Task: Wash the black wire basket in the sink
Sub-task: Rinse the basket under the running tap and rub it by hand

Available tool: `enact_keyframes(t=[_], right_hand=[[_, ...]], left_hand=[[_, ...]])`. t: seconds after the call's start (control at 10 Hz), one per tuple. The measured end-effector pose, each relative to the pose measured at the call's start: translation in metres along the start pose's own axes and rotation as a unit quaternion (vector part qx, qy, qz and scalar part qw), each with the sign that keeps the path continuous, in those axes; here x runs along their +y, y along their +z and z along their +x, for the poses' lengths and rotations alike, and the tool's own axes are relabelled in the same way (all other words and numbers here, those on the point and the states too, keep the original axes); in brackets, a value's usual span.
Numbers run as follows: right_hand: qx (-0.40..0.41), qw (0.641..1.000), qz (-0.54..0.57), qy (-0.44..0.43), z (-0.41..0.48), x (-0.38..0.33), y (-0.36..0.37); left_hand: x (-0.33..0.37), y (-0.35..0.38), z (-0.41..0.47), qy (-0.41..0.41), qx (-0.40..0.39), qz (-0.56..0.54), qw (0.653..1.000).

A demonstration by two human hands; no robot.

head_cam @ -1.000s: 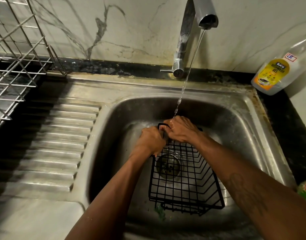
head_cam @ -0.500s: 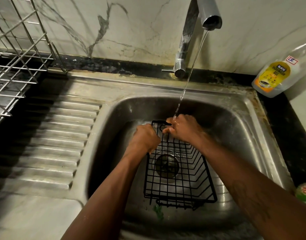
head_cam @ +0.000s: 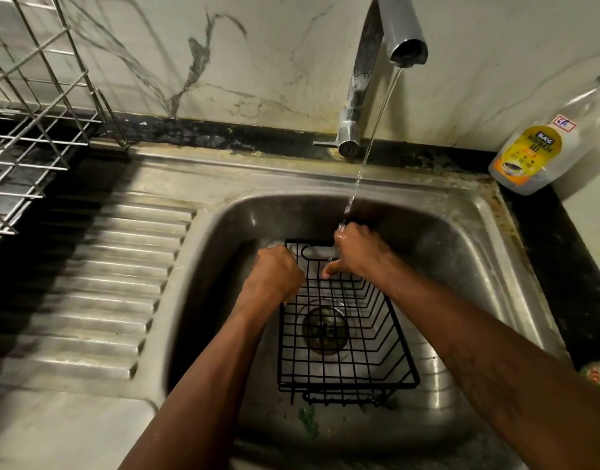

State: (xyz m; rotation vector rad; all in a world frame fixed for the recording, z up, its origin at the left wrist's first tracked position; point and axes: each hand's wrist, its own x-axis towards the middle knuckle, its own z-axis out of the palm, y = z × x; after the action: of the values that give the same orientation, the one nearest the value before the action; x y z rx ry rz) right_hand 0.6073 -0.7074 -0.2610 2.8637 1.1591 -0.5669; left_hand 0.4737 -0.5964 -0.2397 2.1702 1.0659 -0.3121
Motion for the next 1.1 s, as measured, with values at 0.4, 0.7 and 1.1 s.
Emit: enact_keyframes(t=[0.4, 0.7, 1.1], right_hand=[[-0.038, 0.997, 0.044, -0.044, 0.004, 0.004, -0.007], [-0.056, 0.998, 0.024, -0.012, 0.002, -0.002, -0.004], [0.194, 0.953, 0.151, 0.176, -0.044, -0.004, 0.026]], left_hand=[[-0.006, -0.006, -0.004, 0.034, 0.021, 0.01, 0.999], [-0.01, -0.007, -0.004, 0.051, 0.043, 0.085, 0.994], [-0.012, 0.004, -0.011, 0.059, 0.053, 0.083, 0.993]])
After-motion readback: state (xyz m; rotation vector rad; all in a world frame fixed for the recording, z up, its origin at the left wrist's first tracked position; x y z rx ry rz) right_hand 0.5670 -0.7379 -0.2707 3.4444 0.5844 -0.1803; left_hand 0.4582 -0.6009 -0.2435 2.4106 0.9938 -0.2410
